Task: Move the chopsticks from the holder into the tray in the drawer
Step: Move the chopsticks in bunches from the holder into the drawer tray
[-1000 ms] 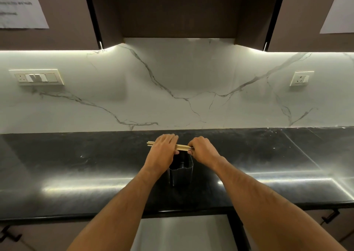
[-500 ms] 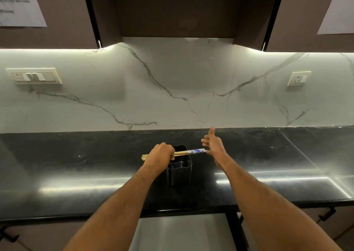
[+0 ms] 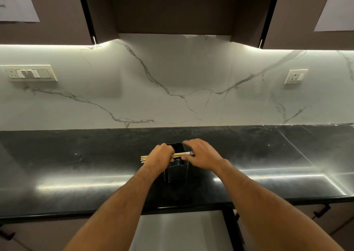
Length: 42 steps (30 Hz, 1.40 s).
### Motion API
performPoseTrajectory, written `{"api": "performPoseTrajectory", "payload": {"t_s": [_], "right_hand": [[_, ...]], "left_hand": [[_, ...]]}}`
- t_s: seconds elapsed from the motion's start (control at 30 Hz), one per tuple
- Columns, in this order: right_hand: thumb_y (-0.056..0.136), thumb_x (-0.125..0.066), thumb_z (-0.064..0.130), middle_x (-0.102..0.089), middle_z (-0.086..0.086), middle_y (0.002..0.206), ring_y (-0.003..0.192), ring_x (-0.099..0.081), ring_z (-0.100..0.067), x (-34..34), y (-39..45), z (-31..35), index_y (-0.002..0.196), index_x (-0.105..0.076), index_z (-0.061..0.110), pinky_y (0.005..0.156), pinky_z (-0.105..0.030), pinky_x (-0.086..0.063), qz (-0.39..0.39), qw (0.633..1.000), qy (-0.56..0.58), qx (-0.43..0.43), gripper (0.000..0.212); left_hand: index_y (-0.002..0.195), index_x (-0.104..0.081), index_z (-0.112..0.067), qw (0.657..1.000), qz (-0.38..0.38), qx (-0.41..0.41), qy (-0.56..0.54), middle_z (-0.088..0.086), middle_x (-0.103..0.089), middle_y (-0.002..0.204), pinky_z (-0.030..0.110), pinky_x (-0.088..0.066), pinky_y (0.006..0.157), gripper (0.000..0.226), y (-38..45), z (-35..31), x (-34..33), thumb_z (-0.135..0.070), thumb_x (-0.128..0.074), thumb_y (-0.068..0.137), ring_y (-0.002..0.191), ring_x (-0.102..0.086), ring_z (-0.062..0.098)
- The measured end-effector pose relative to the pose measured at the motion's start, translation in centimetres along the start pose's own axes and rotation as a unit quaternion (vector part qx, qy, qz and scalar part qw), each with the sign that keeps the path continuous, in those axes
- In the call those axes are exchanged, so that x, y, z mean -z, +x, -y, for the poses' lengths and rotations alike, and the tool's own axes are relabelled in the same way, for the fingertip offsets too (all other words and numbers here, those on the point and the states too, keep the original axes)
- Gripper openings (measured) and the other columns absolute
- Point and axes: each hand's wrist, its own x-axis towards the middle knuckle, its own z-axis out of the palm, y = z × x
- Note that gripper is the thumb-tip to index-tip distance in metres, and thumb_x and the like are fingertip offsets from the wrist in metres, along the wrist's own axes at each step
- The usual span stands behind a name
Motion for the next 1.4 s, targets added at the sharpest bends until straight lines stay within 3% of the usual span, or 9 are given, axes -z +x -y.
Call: {"api": "performPoseTrajectory", "payload": {"t_s": [0.1,0.4,0.53,0.63,0.77,0.97,1.17,1.23,1.4], "right_hand": [[0.091,-0.067,0.014,-0.067,-0.001,0.089,0.076,-0.064,-0.014,-0.2,0.1,1.4,0.103,-0.066,0.018,0.078,-0.035,-0.057,0.054,0.983,-0.167,0.056,0.013],[0.094,-0.063,0.01,-0.068,-0.006,0.085,0.073,-0.065,-0.017,-0.1,-1.0,2.7,0.1,-0.068,0.011,0.076,-0.034,-0.059,0.092,0.968,-0.232,0.039,0.008],[0.093,-0.062,0.008,-0.064,-0.005,0.077,0.065,-0.059,-0.016,-0.6,-2.6,3.2,0.094,-0.068,0.011,0.071,-0.032,-0.056,0.093,0.965,-0.242,0.037,0.007],[0.092,-0.063,0.008,-0.065,-0.006,0.08,0.067,-0.06,-0.018,-1.7,-4.4,3.7,0.099,-0.069,0.012,0.068,-0.032,-0.052,0.077,0.965,-0.25,0.028,0.009],[0.09,-0.063,0.006,-0.068,-0.01,0.087,0.076,-0.067,-0.027,-3.7,-7.0,5.2,0.094,-0.07,0.011,0.062,-0.036,-0.048,0.064,0.96,-0.271,0.04,0.009],[0.091,-0.068,0.015,-0.065,-0.004,0.079,0.07,-0.062,-0.02,-8.6,-13.0,7.7,0.099,-0.069,0.012,0.071,-0.033,-0.052,0.147,0.948,-0.283,0.023,0.009],[0.096,-0.062,0.016,-0.068,-0.008,0.1,0.088,-0.066,-0.025,-13.8,-20.5,8.0,0.109,-0.067,0.013,0.075,-0.032,-0.05,0.157,0.951,-0.268,0.0,0.015],[0.096,-0.06,0.018,-0.068,-0.007,0.1,0.09,-0.065,-0.024,-15.1,-22.4,7.8,0.109,-0.066,0.014,0.079,-0.033,-0.052,0.157,0.952,-0.261,0.004,0.015],[0.095,-0.056,0.01,-0.07,-0.008,0.091,0.081,-0.068,-0.026,-18.9,-26.5,7.4,0.102,-0.069,0.01,0.074,-0.034,-0.056,0.179,0.953,-0.245,0.022,0.015]], "left_hand": [[0.104,-0.071,-0.012,1.0,0.009,-0.006,0.01,0.007,-0.07,0.094,0.033,-0.056,0.085,0.015,0.1,-1.1,0.2,-0.015,-0.058,0.099,0.083,-0.066,0.017],[0.109,-0.066,-0.011,0.995,0.035,-0.022,0.094,0.009,-0.069,0.1,0.032,-0.053,0.086,0.014,-1.6,-2.8,0.3,-0.012,-0.058,0.099,0.086,-0.064,0.019],[0.107,-0.064,-0.013,0.991,0.016,-0.036,0.129,0.008,-0.069,0.098,0.033,-0.049,0.078,0.017,-3.4,-2.8,-0.7,-0.006,-0.063,0.093,0.078,-0.056,0.016],[0.11,-0.067,-0.012,0.982,0.001,-0.057,0.18,0.009,-0.07,0.097,0.037,-0.052,0.076,0.019,-5.1,-2.9,-1.6,-0.007,-0.063,0.092,0.084,-0.066,0.024],[0.093,-0.068,-0.013,0.976,-0.005,-0.067,0.207,0.008,-0.07,0.092,0.036,-0.05,0.071,0.005,-7.9,-2.8,-3.0,-0.01,-0.065,0.091,0.082,-0.067,0.025],[0.108,-0.066,-0.011,0.976,0.086,-0.059,0.193,0.007,-0.068,0.097,0.036,-0.052,0.079,0.016,-14.4,-2.5,-8.0,-0.011,-0.068,0.092,0.081,-0.062,0.022],[0.114,-0.065,-0.009,0.984,0.086,-0.054,0.149,0.012,-0.067,0.113,0.037,-0.051,0.088,0.018,-21.0,-3.2,-13.8,-0.009,-0.058,0.098,0.103,-0.065,0.029],[0.111,-0.066,-0.009,0.985,0.065,-0.067,0.148,0.011,-0.068,0.11,0.037,-0.051,0.086,0.017,-22.8,-3.3,-15.3,-0.01,-0.053,0.099,0.1,-0.066,0.029],[0.099,-0.069,-0.008,0.987,0.062,-0.065,0.134,0.011,-0.072,0.096,0.039,-0.054,0.075,0.021,-27.1,-3.4,-20.5,0.0,-0.05,0.095,0.086,-0.07,0.031]]}}
